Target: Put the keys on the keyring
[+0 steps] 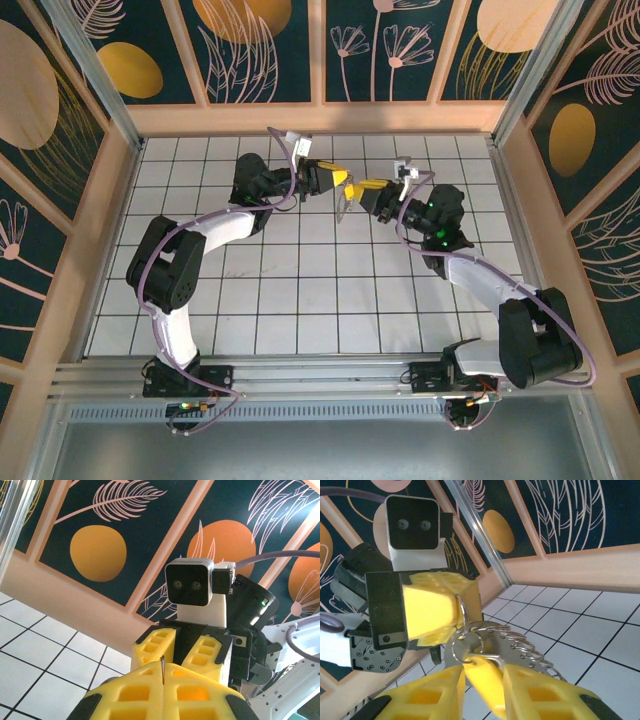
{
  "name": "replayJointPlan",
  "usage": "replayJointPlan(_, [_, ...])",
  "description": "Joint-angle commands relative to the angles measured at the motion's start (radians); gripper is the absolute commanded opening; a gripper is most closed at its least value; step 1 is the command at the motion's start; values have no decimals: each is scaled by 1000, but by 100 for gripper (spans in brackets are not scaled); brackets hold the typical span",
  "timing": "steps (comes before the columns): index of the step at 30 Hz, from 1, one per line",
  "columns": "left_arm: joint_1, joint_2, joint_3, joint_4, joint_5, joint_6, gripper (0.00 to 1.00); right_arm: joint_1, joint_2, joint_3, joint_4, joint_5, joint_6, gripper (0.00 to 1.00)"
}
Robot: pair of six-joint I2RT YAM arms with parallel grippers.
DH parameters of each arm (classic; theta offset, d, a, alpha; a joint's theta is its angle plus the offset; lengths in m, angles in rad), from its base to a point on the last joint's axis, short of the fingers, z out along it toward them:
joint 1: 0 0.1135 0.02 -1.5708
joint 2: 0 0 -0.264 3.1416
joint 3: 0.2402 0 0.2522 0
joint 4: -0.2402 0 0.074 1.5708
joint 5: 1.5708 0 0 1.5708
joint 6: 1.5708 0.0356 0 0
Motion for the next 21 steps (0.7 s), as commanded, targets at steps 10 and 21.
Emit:
replayJointPlan(10, [-8,-36,-4,80,-11,-21,0,76,132,107,76,6,40,24])
replayJointPlan(21, [-9,-37,-8,84,-12,-19,0,68,121,76,57,23,20,22])
